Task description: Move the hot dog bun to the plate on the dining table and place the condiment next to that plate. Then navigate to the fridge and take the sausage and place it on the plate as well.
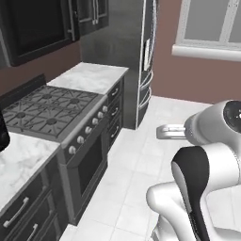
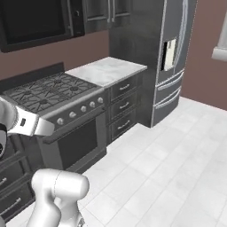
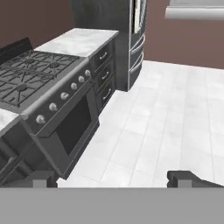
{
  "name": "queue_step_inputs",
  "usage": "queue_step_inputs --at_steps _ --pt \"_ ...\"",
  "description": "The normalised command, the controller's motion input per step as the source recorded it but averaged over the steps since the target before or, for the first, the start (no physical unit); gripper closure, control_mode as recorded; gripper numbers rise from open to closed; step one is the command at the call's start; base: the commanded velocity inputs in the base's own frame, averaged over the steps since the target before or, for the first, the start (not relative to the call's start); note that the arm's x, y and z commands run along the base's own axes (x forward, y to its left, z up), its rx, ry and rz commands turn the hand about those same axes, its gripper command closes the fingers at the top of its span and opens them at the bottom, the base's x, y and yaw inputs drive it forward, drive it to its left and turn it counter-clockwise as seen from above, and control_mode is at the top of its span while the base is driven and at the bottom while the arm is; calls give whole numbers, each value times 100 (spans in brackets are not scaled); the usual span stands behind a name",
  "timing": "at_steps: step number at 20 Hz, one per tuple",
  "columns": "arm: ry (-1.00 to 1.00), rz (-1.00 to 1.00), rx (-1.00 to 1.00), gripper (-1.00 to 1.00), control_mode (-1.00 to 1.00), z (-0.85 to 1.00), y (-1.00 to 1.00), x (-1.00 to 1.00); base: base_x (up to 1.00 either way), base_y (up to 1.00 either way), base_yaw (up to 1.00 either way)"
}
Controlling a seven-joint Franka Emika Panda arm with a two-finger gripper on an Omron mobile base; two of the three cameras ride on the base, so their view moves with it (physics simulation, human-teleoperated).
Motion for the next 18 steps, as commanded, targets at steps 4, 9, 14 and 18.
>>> queue_step_inputs --at_steps 4,9,14,18 --pt "0 0 0 -100 100 0 0 0 100 -53 17" --pt "0 0 0 -100 100 0 0 0 100 -77 29" --pt "0 0 0 -100 100 0 0 0 94 -83 30" --pt "0 0 0 -100 100 0 0 0 81 -90 27"
